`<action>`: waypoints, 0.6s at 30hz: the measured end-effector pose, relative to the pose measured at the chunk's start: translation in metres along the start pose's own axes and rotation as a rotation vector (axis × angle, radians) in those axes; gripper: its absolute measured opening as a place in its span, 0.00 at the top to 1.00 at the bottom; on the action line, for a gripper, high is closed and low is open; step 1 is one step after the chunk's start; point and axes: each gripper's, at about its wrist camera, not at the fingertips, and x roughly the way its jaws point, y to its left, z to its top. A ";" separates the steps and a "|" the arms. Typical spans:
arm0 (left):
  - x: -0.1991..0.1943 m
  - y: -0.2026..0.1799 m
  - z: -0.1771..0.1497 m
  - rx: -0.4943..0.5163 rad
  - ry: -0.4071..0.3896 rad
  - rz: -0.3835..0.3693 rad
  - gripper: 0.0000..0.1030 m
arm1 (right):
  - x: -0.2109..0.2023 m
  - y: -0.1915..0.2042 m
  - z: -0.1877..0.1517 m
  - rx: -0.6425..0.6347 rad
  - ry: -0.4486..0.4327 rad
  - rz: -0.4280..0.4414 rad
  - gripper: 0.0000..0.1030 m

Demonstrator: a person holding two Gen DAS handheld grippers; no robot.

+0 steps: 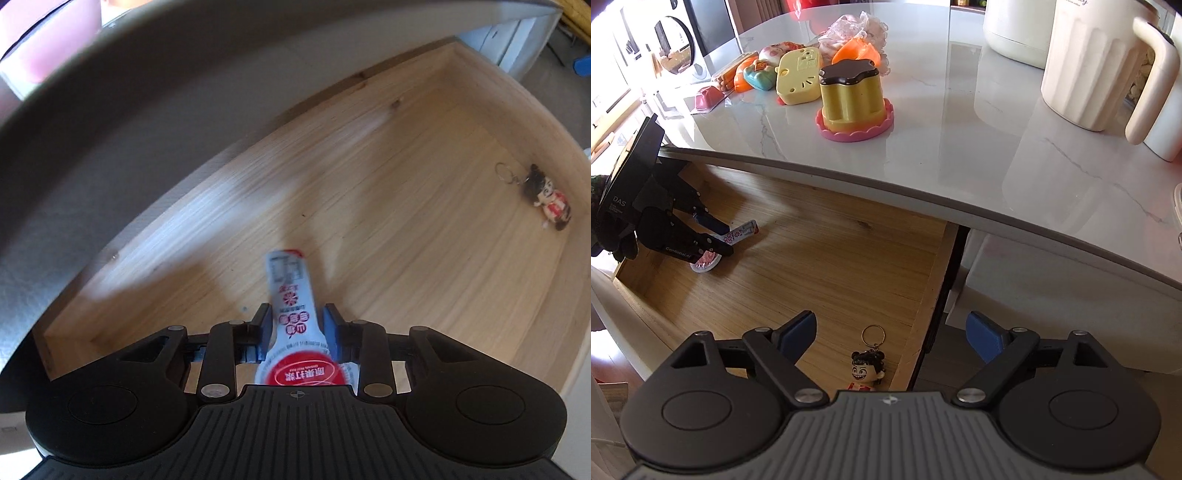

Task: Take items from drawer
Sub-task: 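Grasp the red-label spoon snack packet in the drawer with the left tool, then lift the spoon packet with the left tool while the right tool grasps the doll keychain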

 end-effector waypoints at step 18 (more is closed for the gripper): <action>-0.101 -0.021 -0.017 -0.059 -0.219 -0.168 0.74 | 0.074 0.077 0.004 -0.418 0.318 -0.023 0.48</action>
